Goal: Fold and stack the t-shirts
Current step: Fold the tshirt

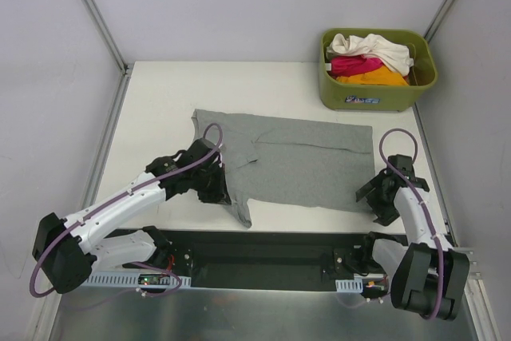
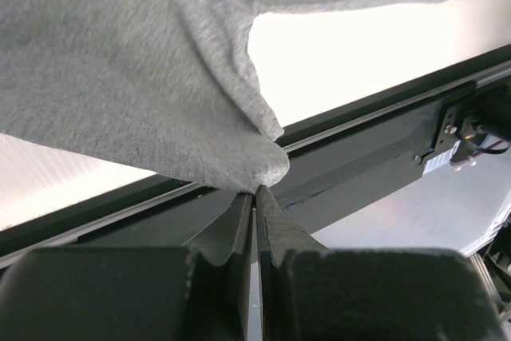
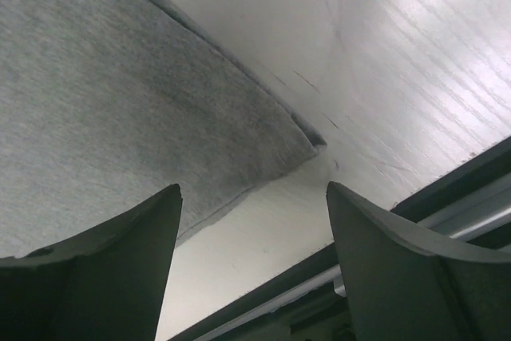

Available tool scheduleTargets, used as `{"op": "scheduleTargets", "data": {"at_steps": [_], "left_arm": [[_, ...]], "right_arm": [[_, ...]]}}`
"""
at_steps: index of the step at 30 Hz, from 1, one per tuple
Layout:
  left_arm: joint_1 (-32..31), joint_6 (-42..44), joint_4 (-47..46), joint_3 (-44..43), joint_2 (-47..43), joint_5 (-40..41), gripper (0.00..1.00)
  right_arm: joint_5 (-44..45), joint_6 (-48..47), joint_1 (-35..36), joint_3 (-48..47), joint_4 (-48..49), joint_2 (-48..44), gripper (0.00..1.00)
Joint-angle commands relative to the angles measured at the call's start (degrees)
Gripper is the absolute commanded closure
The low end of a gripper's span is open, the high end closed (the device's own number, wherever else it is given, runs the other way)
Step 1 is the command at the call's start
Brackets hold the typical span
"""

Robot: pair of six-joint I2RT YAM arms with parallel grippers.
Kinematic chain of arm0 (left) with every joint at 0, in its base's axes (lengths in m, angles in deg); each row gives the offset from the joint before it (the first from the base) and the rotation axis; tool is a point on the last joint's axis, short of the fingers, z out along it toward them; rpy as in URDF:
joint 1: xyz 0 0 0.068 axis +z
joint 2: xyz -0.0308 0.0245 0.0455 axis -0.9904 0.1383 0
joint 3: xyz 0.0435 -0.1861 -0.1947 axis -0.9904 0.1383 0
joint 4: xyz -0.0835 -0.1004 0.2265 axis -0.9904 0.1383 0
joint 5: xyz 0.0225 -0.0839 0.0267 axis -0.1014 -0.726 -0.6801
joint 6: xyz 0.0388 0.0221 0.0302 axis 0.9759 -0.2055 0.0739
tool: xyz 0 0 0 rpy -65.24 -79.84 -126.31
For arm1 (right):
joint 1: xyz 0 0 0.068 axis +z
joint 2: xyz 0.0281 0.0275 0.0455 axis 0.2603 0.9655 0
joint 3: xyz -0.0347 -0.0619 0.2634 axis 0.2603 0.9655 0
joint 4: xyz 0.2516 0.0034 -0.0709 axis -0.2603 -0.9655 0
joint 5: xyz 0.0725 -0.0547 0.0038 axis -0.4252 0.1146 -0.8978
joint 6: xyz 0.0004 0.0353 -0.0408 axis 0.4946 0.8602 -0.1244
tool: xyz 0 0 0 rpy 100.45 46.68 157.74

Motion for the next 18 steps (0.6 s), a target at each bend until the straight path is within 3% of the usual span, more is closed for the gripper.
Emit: {"op": "scheduleTargets", "data": {"at_steps": [1,5,6,9,18], "left_arm": [[1.8,2.0,-1.0,-3.3,-0.3,2.6,1.0],[3.5,2.0,-2.2,-4.1,-1.0,3.3,1.0],[3.8,2.2,-2.6,-4.1,-1.1,3.3,1.0],[5.5,2.6,-3.7,-4.8,-1.5,2.9,1.0],[12.0,4.9,-10.3,-7.7,0.1,-1.0,1.0]], "right_arm": [[-1.8,2.0,-0.6,1.3,5.2,3.6,0.26],[-1.1,1.9,-0.6,1.7,7.4,5.9,0.41],[-1.0,1.9,-0.6,1.6,7.8,6.2,0.56],[-1.5,1.6,-0.6,0.7,7.9,6.7,0.74],[-3.3,-1.9,-0.5,-7.5,5.8,6.9,0.92]]}}
